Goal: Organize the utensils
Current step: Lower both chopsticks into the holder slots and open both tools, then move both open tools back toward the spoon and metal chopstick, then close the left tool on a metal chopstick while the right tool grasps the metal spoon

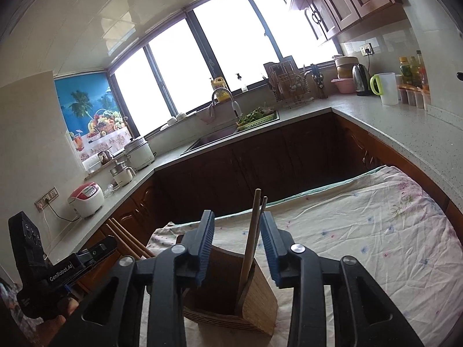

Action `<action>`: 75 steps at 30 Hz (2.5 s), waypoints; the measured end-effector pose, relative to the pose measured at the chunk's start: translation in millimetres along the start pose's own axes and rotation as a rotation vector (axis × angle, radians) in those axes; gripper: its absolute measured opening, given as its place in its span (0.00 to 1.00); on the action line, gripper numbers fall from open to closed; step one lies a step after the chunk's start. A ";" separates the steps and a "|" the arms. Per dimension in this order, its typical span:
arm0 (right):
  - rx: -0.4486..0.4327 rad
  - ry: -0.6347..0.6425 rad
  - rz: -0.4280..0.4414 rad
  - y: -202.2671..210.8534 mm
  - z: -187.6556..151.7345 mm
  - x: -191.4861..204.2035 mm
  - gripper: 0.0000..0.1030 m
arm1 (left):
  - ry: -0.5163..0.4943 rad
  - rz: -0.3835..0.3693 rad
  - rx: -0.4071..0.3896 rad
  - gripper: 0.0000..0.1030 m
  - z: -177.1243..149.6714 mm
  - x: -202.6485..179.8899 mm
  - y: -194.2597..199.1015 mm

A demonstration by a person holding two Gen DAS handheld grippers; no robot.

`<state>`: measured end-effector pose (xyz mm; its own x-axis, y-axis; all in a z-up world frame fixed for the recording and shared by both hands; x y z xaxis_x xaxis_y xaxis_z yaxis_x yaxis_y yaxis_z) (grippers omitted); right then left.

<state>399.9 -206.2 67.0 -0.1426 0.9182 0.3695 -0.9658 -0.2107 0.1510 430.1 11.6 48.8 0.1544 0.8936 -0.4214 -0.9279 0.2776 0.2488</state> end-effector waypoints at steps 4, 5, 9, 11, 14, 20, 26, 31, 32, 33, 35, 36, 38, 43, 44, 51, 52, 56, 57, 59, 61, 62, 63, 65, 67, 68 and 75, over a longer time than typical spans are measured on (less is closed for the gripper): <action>-0.045 -0.009 0.009 29.0 6.7 -2.9 0.73 | 0.006 0.066 0.013 0.82 -10.6 13.1 23.4; -0.048 -0.014 0.008 36.2 7.0 -5.0 0.80 | 0.005 0.080 0.022 0.83 -14.9 16.6 28.8; -0.050 -0.035 0.001 67.7 2.4 -14.6 0.88 | -0.005 0.104 0.073 0.85 -34.5 21.9 50.3; -0.040 -0.030 -0.012 83.5 -3.5 -18.8 0.89 | -0.019 0.115 0.098 0.86 -45.6 20.8 61.6; -0.008 -0.033 -0.027 106.2 -16.1 -24.5 0.90 | -0.040 0.114 0.137 0.86 -62.8 16.1 78.6; 0.037 -0.043 -0.098 157.8 -47.4 -52.1 0.92 | -0.091 0.122 0.227 0.86 -106.5 8.5 107.8; 0.122 -0.013 -0.187 193.4 -93.1 -77.6 0.92 | -0.125 0.118 0.318 0.86 -154.3 4.0 124.1; 0.194 -0.008 -0.214 209.4 -130.9 -87.6 0.92 | -0.118 0.109 0.372 0.86 -180.2 -0.3 129.1; 0.199 -0.007 -0.214 210.5 -134.4 -88.3 0.92 | -0.124 0.106 0.378 0.86 -183.0 -2.3 129.5; 0.202 -0.004 -0.219 211.7 -137.1 -88.6 0.92 | -0.130 0.102 0.382 0.86 -185.0 -4.3 129.8; 0.209 0.000 -0.221 213.2 -140.2 -88.6 0.92 | -0.136 0.096 0.388 0.86 -186.2 -7.9 129.7; 0.212 0.002 -0.220 213.3 -141.2 -88.1 0.92 | -0.139 0.093 0.388 0.86 -186.0 -9.2 129.4; 0.218 0.011 -0.217 212.4 -142.0 -85.7 0.92 | -0.146 0.091 0.390 0.86 -186.5 -11.4 129.1; 0.234 0.031 -0.202 205.9 -143.7 -75.5 0.90 | -0.156 0.081 0.409 0.86 -189.8 -15.4 125.1; 0.239 0.032 -0.197 203.7 -144.8 -74.2 0.87 | -0.157 0.078 0.412 0.86 -190.3 -16.6 124.1; 0.325 0.018 -0.155 180.5 -162.5 -61.7 0.52 | -0.185 0.030 0.462 0.60 -199.4 -33.4 108.1; 0.345 0.011 -0.146 175.6 -166.6 -59.9 0.49 | -0.190 0.020 0.474 0.52 -201.8 -37.1 104.4; 0.404 0.007 -0.117 156.6 -181.9 -51.6 0.39 | -0.212 -0.012 0.515 0.42 -210.1 -48.0 88.3; 0.418 0.007 -0.112 151.8 -185.8 -49.7 0.36 | -0.214 -0.017 0.530 0.40 -212.5 -49.8 83.4; 0.451 0.010 -0.104 141.2 -194.8 -47.9 0.32 | -0.212 -0.029 0.556 0.37 -216.4 -52.3 73.6; 0.478 0.016 -0.104 131.1 -203.2 -47.3 0.28 | -0.225 -0.031 0.582 0.35 -219.8 -54.1 63.0; 0.491 0.020 -0.107 126.7 -207.1 -47.8 0.27 | -0.232 -0.030 0.592 0.34 -221.2 -54.8 57.7; 0.506 0.023 -0.109 122.3 -210.7 -48.3 0.27 | -0.234 -0.035 0.600 0.33 -222.1 -56.2 53.0; 0.529 0.031 -0.116 114.4 -218.1 -51.1 0.26 | -0.247 -0.044 0.626 0.33 -225.9 -59.6 43.0; 0.552 0.032 -0.119 108.2 -224.8 -54.6 0.24 | -0.273 -0.045 0.648 0.33 -231.2 -63.3 32.5; 0.543 0.038 -0.118 107.0 -224.1 -54.9 0.22 | -0.287 -0.047 0.663 0.33 -234.8 -65.3 27.1; 0.550 0.034 -0.119 102.2 -220.7 -61.6 0.14 | -0.378 -0.040 0.719 0.23 -256.6 -73.5 -6.3</action>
<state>262.2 -210.3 -142.7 -0.0556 0.9546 0.2926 -0.7219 -0.2409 0.6487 337.6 -146.3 -145.5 0.4060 0.9014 -0.1506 -0.4944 0.3553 0.7933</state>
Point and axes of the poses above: each gripper's, at about its wrist camera, not at the fingertips, and y roughly against the way its jaws point, x to its left, z to its top, the point moved 9 cm from there along -y, roughly the way its jaws point, and after that the axes turned 10 degrees about -x, right-handed, at the moved point
